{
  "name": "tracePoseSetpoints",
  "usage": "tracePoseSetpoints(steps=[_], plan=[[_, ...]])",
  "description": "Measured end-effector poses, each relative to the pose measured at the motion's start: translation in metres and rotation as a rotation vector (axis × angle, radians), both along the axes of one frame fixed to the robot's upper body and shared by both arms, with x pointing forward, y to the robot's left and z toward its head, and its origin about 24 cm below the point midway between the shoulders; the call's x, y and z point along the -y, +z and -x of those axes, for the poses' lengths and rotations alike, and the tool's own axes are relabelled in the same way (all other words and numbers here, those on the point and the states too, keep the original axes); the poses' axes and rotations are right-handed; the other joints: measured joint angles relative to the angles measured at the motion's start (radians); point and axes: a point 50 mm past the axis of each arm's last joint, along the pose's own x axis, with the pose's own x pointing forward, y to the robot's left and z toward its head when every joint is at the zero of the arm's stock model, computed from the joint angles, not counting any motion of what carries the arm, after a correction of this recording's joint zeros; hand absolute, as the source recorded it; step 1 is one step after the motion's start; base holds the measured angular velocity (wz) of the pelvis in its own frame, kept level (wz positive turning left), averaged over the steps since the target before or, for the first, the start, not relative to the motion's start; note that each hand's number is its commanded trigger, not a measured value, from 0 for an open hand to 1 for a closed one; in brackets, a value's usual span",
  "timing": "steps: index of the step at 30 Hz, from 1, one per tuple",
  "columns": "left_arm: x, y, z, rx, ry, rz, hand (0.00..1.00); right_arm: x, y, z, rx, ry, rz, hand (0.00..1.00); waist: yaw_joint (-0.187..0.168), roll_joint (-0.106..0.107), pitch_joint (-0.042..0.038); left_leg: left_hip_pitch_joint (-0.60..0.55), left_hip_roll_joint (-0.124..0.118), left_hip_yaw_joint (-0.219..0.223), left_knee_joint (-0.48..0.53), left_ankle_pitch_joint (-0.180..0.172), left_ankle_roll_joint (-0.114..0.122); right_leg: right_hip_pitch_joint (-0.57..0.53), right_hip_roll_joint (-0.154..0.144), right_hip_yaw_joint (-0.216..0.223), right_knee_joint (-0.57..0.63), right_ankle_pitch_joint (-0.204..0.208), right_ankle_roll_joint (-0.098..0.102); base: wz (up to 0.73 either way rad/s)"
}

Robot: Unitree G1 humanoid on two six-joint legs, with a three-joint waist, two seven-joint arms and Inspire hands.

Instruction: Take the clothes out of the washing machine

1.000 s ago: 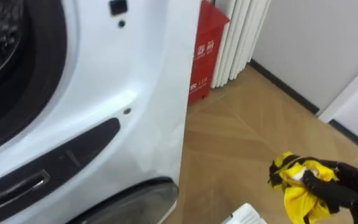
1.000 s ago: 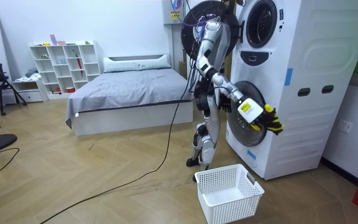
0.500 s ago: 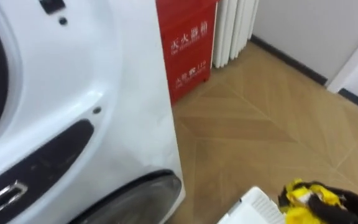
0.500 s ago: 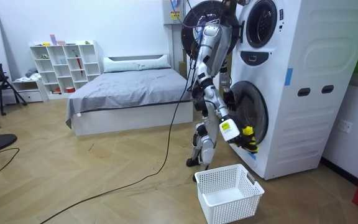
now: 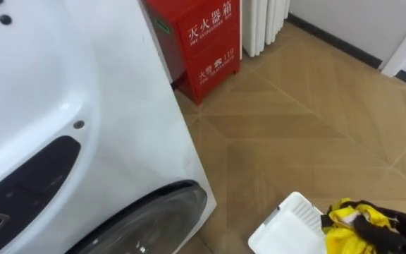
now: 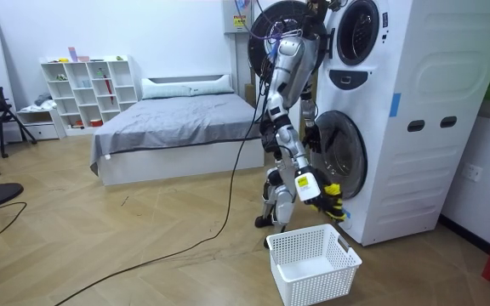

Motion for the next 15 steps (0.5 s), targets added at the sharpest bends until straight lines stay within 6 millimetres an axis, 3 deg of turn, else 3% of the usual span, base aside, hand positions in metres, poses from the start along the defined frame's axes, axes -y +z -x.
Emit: tracePoseSetpoints(steps=[15], plan=[[0.0026, 0.0011, -0.0026, 0.028, 0.008, 0.012, 0.00, -0.0022, -0.0063, 0.0047, -0.018, -0.016, 0.025, 0.00, 0.001, 0.000, 0.0011, -0.015, 0.000, -0.011, -0.004, 0.000, 0.000, -0.007, -0.007, -0.026, -0.002, -0.001, -0.001, 0.03]])
